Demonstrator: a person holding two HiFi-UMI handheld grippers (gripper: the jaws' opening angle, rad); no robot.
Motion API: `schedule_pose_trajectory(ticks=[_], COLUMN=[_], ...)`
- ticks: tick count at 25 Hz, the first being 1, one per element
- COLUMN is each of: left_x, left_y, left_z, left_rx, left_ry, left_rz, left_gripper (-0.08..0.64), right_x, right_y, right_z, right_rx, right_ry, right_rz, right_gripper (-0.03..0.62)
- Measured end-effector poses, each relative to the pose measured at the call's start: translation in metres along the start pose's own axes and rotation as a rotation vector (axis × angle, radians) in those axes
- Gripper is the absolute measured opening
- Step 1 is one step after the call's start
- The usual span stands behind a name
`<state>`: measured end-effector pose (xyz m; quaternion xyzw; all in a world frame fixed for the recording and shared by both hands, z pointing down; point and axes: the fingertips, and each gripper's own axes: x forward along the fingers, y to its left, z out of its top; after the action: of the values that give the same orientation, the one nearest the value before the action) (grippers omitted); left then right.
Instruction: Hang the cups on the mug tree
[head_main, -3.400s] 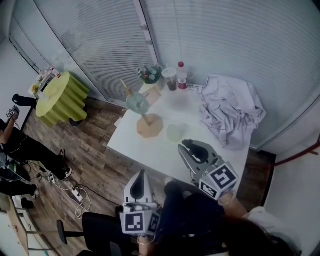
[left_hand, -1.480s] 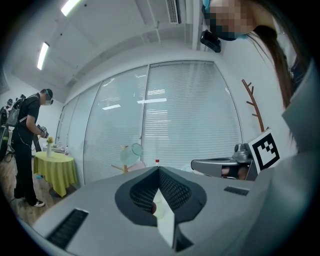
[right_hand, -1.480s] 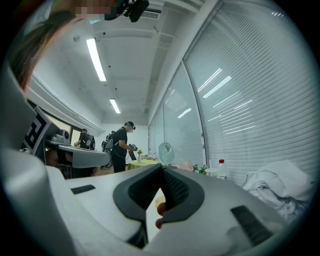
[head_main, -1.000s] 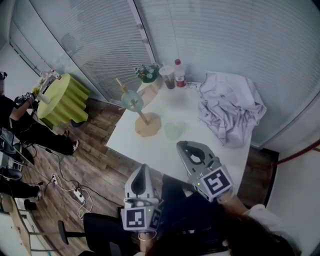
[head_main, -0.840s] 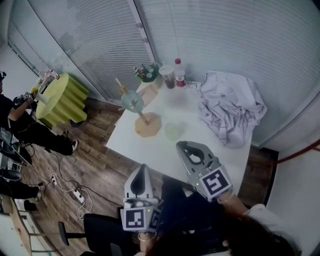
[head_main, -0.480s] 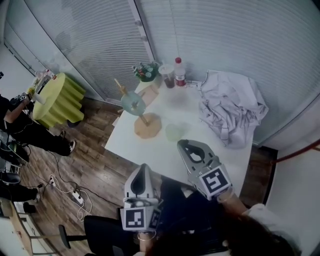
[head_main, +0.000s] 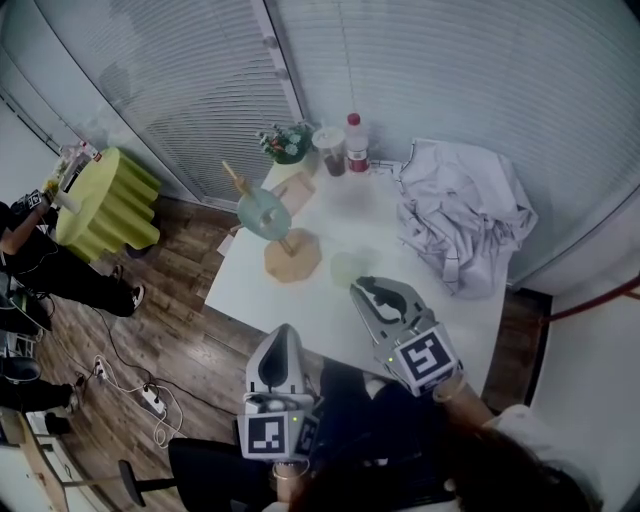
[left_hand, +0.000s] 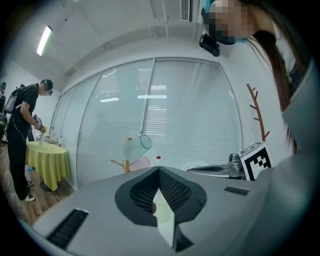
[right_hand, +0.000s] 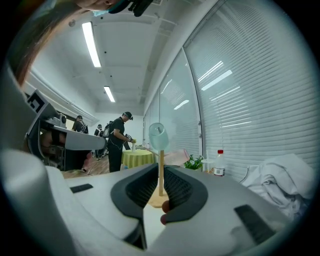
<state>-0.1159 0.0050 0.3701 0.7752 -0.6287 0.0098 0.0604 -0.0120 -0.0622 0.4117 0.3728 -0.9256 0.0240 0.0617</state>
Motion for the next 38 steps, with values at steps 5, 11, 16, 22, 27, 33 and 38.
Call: schedule_pose_trajectory(ticks=[5, 11, 16, 22, 27, 33, 38], left_x=[0.010, 0.019, 0.027, 0.037, 0.044, 0.051, 0.056], left_y=[0.003, 0.008, 0.012, 0.017, 0.021, 0.025, 0.026], left_z=[-0.002, -0.009, -0.016, -0.020, -0.026, -0.034, -0.039], left_rx=[-0.003, -0.004, -0.001, -0.010, -0.017, -0.036, -0.038], left_ry=[0.014, 0.043, 0.080, 0.108, 0.124, 0.138, 0.154], left_rz=[-0.014, -0.019, -0.032, -0.045, -0.044, -0.035, -0.046], left_gripper=[0.003, 0.003, 0.003, 0.003, 0.003, 0.003, 0.003], right_x=[0.010, 0.022, 0.035, 0.046, 0.055, 0.067, 0.078], right_y=[-0.004, -0.008, -0.014, -0.020, -0.025, -0.029, -0.029], right_z=[-0.007, -0.019, -0.028, -0.037, -0.048, -0.061, -0.071], right_rx=[0.008, 0.012, 0.024, 0.024, 0.030, 0.038, 0.040], right_ry=[0.019, 0.050, 0.077, 0.106, 0.120, 0.137, 0.153], right_rz=[-0.003, 0.005, 0.010, 0.002, 0.002, 0.006, 0.017], right_gripper=[0.038, 0.067, 0.135, 0.158, 0.186, 0.224, 0.252])
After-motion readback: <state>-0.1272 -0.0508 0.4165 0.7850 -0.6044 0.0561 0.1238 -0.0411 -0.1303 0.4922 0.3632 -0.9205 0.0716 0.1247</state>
